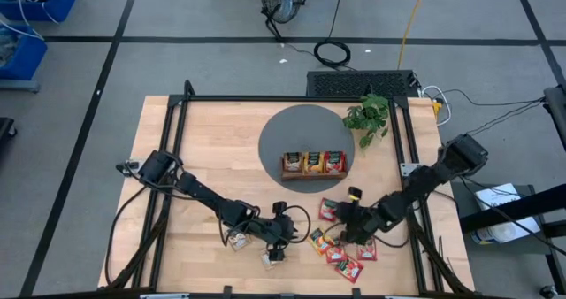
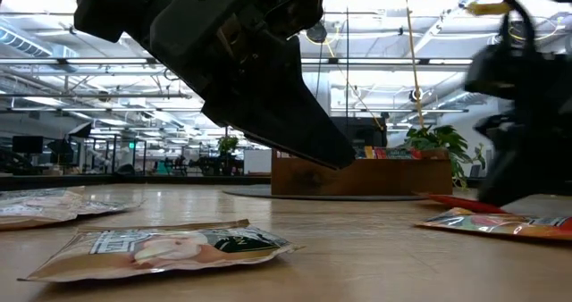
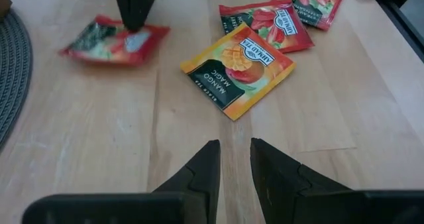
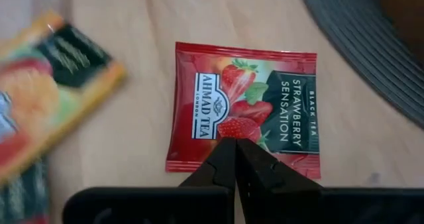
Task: Pick & Place Tea
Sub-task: Put the red tea bag into the right section of the wooden organizer
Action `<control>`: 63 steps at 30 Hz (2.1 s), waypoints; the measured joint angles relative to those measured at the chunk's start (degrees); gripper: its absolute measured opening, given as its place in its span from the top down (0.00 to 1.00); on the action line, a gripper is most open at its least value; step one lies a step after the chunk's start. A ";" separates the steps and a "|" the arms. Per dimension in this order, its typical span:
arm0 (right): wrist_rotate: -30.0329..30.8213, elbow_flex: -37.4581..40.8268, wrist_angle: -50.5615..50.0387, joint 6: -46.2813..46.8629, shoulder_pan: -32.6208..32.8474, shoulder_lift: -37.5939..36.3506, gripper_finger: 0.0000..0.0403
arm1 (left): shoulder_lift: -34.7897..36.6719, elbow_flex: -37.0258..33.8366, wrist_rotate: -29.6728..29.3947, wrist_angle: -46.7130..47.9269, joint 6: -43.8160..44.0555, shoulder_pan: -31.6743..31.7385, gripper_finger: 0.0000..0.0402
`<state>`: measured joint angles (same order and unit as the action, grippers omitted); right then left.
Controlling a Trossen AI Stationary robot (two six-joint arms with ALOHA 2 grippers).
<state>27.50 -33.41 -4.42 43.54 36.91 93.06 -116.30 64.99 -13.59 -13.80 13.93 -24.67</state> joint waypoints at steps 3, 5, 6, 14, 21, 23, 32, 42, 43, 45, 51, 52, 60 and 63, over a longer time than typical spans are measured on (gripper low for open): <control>-3.07 0.03 3.98 -3.98 -1.36 2.08 1.00 | 0.01 0.00 -1.83 0.00 0.27 0.18 0.78; -5.20 0.02 6.11 -6.33 -1.73 3.66 1.00 | 0.01 0.00 -5.16 0.21 3.67 0.45 0.78; -5.54 -0.02 7.12 -7.06 -1.80 4.38 1.00 | 0.01 0.00 -6.65 0.43 6.22 0.71 0.78; -6.51 -0.10 10.19 -9.19 -2.47 6.78 1.00 | 0.01 -0.02 -1.18 2.60 17.51 6.15 0.78; -6.53 0.05 11.12 -10.76 -2.49 6.84 1.00 | 0.10 -0.02 6.00 0.63 18.77 8.04 0.76; -6.53 0.09 11.24 -10.91 -2.49 6.84 1.00 | 0.10 -0.02 7.83 0.61 18.32 8.35 0.71; -4.32 0.31 12.62 -14.28 -2.45 7.04 1.00 | -1.30 0.05 7.82 -0.03 19.27 10.81 0.35; -2.82 0.44 15.69 -16.21 -3.53 8.65 1.00 | -11.29 13.33 14.52 7.67 16.07 11.99 0.30; -2.50 0.44 16.74 -16.31 -3.71 9.43 1.00 | -12.20 15.24 14.54 10.67 15.69 11.91 0.30; -2.47 0.37 17.88 -16.83 -3.92 10.27 1.00 | -13.40 18.09 14.74 15.22 14.98 11.91 0.30; -2.78 0.31 17.83 -16.17 -4.13 10.75 1.00 | -13.17 19.19 15.19 19.95 13.87 12.18 0.30; -3.01 0.31 17.88 -16.11 -4.18 10.77 1.00 | -12.65 19.21 15.37 20.83 13.30 12.33 0.30; -3.43 0.30 18.20 -15.97 -4.22 10.79 1.00 | -8.20 18.84 13.00 32.90 18.38 12.50 0.30; -3.49 0.31 18.41 -15.97 -4.24 10.82 1.00 | -8.20 18.91 10.72 34.38 20.80 12.22 0.30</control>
<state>24.00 -33.10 13.99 27.57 32.67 103.88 -124.51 83.90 -2.87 20.57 34.74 -12.45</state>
